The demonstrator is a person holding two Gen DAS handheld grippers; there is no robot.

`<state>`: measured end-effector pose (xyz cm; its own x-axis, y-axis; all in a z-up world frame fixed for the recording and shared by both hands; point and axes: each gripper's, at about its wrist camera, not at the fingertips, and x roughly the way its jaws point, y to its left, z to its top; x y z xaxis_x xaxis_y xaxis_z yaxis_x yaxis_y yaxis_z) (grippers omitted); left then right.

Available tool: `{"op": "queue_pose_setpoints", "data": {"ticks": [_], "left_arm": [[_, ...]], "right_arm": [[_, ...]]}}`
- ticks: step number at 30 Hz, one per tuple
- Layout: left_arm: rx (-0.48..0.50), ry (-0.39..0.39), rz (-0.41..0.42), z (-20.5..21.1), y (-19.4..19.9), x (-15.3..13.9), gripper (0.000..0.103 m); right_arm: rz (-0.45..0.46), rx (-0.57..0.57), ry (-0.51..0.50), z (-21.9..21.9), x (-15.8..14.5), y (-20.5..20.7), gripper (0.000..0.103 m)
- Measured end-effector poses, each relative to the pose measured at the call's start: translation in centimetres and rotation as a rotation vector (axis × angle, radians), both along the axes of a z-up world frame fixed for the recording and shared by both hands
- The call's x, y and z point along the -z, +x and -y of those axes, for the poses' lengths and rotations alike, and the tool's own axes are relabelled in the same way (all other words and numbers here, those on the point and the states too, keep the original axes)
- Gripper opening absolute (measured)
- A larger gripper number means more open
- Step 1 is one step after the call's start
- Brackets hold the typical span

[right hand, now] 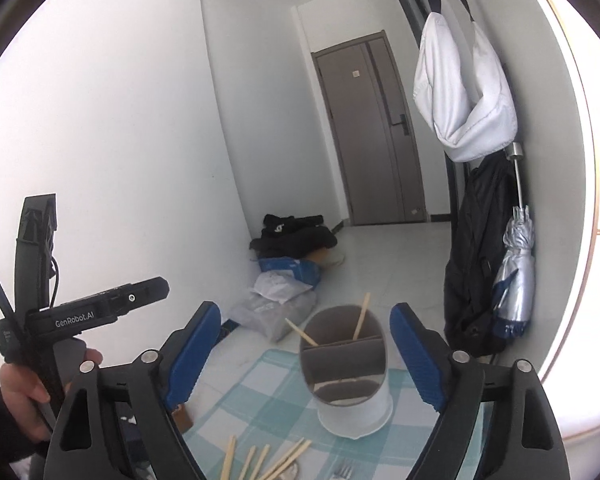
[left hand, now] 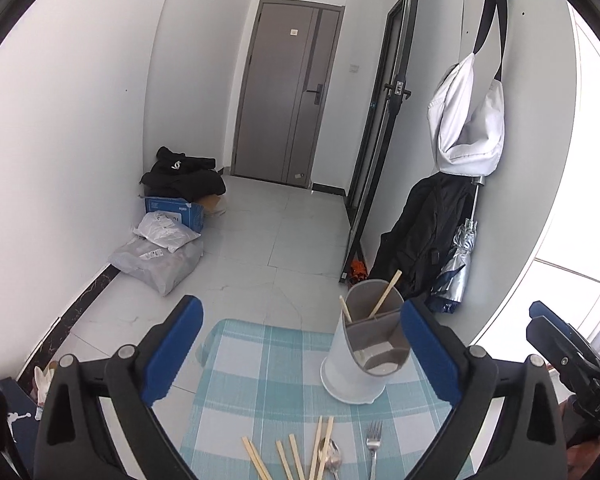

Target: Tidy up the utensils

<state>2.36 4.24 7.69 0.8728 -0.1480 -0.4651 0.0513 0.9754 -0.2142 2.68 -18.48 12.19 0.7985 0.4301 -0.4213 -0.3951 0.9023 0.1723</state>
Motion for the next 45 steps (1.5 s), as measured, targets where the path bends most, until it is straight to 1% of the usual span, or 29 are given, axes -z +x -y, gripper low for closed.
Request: {"op": "queue_pose_setpoints", "data": {"ticks": [2,8,10,13,17,19,23,25,27,29,32,34,36,38,39,41,42,43,45], "left_arm": [[-0.003,0.008,0.001,0.0,-0.7,0.4,0.098],[0.003,-0.003,-0.017,-0.3,-2.7,2.0,0.099],[0.001,-0.014,-0.026,-0.5,-2.9,2.6,0.099],[0.018,-0.042,-0.023,-0.9,-3.1,3.8,0.099],[-0.011,-0.066,-0.087,-1.8,-2.5,6.0,0.099],[-0.008,-0.094,-0.112,-2.1,-2.6,6.9,0.099],[-0.025,-0.086,-0.143,-1.9,-2.9,8.1,0.099],[-0.024,-0.086,-0.171,-1.7,-2.9,8.6,0.099],[-0.017,-0.098,-0.195,-1.6,-2.7,9.0,0.099],[-0.009,-0.096,-0.217,-1.5,-2.5,9.1,0.099],[-0.012,-0.105,-0.234,-1.9,-2.3,9.4,0.099],[-0.016,-0.111,-0.258,-2.3,-2.1,9.7,0.099],[-0.015,-0.119,-0.278,-2.6,-1.8,10.0,0.099],[-0.013,-0.134,-0.294,-2.9,-1.7,10.3,0.099],[-0.013,-0.138,-0.302,-3.0,-1.7,10.4,0.099],[-0.006,-0.143,-0.322,-3.1,-1.6,10.7,0.099],[0.002,-0.148,-0.333,-3.0,-1.5,10.9,0.099],[0.008,-0.149,-0.344,-3.0,-1.5,11.0,0.099],[0.013,-0.149,-0.348,-3.0,-1.5,11.1,0.099]], "right_arm": [[-0.01,0.006,-0.011,-0.1,0.5,-0.8,0.091],[-0.064,-0.002,-0.036,-0.5,2.2,-3.0,0.092],[-0.071,0.004,-0.052,-0.7,2.9,-3.7,0.094],[-0.109,-0.002,-0.04,-0.4,3.9,-4.2,0.094],[-0.181,0.027,-0.031,0.6,5.5,-4.4,0.095],[-0.2,0.055,-0.053,1.1,6.3,-4.5,0.095],[-0.267,0.101,-0.112,1.8,8.4,-4.3,0.095],[-0.284,0.114,-0.14,2.0,9.2,-4.2,0.095],[-0.307,0.107,-0.172,2.0,10.0,-3.7,0.095],[-0.351,0.091,-0.198,1.8,10.9,-3.0,0.095],[-0.423,0.074,-0.269,1.2,12.5,-1.5,0.095],[-0.484,0.031,-0.268,0.9,13.9,-0.5,0.094],[-0.538,-0.002,-0.296,0.2,15.4,0.3,0.094],[-0.57,-0.003,-0.327,-0.4,16.9,0.9,0.089],[-0.582,0.005,-0.34,-0.6,17.7,1.2,0.085],[-0.628,0.015,-0.372,-1.0,19.4,1.9,0.083],[-0.649,0.021,-0.387,-1.2,20.1,2.2,0.077],[-0.666,0.022,-0.398,-1.3,20.8,2.5,0.069],[-0.69,0.029,-0.429,-1.6,22.2,2.9,0.064]]}}
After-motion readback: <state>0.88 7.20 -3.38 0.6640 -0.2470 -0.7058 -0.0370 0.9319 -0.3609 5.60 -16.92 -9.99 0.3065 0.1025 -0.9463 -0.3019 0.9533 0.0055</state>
